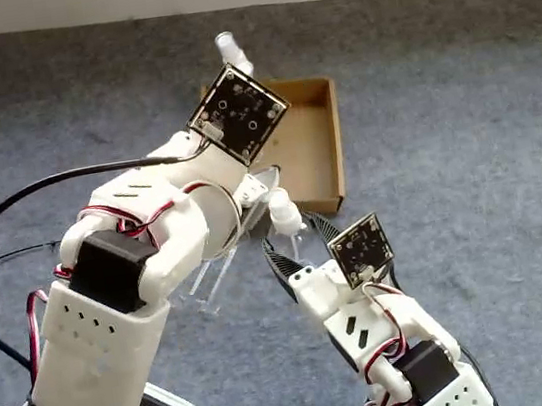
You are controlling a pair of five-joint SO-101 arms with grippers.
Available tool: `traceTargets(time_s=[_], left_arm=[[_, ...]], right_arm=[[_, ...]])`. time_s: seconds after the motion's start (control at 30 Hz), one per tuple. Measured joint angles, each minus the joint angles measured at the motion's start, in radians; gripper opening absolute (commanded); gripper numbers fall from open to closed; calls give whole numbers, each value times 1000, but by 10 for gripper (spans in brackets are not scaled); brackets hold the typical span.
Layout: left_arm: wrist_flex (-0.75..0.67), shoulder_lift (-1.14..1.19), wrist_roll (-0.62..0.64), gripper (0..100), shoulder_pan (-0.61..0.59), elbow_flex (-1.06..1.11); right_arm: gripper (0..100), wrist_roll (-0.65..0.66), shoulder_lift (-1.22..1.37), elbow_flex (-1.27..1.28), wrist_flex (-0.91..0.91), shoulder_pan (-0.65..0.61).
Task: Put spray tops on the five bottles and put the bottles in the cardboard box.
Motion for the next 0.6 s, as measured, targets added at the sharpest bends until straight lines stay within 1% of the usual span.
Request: traceTargets(time_s=[0.2,0.4,0.6], left_arm=[[9,0,0,168,32,38],[-74,-15,3,168,32,166],[-97,-25,3,168,100,210]], right_arm=[[4,0,0,0,0,0],[4,0,2,15,2,0],[4,0,3,21,2,0]])
